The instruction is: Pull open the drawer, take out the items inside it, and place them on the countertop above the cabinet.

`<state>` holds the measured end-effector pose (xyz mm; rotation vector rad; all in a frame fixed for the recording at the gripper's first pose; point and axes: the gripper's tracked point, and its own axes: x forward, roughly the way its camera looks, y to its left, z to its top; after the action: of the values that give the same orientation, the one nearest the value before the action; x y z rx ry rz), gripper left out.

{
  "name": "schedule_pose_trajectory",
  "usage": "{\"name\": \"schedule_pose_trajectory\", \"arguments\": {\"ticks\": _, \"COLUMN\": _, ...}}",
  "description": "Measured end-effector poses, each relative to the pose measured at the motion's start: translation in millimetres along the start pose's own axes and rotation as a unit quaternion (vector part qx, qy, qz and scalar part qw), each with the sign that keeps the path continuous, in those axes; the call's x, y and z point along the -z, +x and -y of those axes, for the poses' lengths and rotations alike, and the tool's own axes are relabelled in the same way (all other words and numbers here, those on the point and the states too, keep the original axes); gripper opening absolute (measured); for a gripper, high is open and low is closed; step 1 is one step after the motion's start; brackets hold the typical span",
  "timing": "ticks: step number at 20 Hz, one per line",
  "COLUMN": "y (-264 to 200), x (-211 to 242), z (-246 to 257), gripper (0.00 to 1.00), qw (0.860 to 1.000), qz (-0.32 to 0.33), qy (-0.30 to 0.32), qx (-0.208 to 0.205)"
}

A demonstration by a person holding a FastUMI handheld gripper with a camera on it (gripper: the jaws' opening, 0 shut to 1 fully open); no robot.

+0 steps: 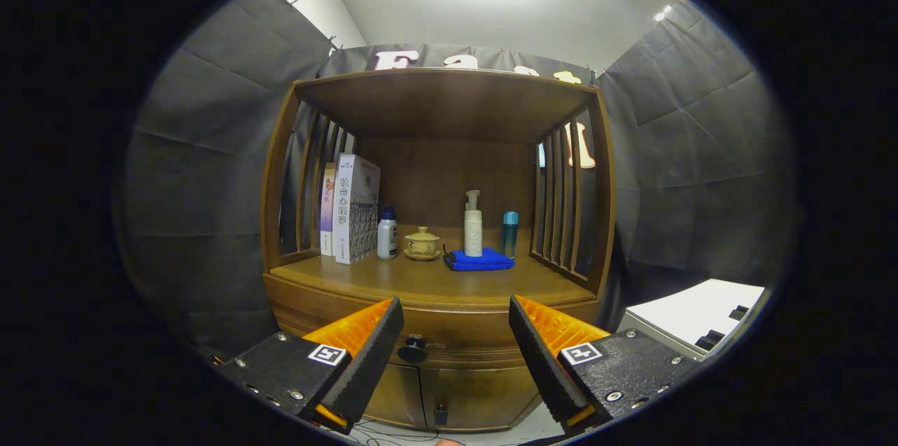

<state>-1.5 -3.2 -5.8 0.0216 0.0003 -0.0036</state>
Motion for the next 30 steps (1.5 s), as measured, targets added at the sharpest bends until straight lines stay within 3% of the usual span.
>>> {"name": "schedule_pose_trajectory", "arguments": {"ticks": 17, "y": 6.3, "x": 1.7, "z": 4.2, "gripper": 0.94, "qw": 1.0, "qz": 0.006, "qy": 0.02, "qx": 0.011}}
{"name": "schedule_pose_trajectory", "arguments": {"ticks": 21, "y": 45.3, "x": 21.1, "z": -0.2, "gripper": 0.95, "qw": 0.999, "qz": -0.026, "qy": 0.024, "qx": 0.03}}
{"name": "schedule_pose_trajectory", "arguments": {"ticks": 30, "y": 89.3, "x": 73.8, "z": -18.6, "gripper": 0.95, "qw": 0.996, "qz": -0.078, "qy": 0.032, "qx": 0.018}}
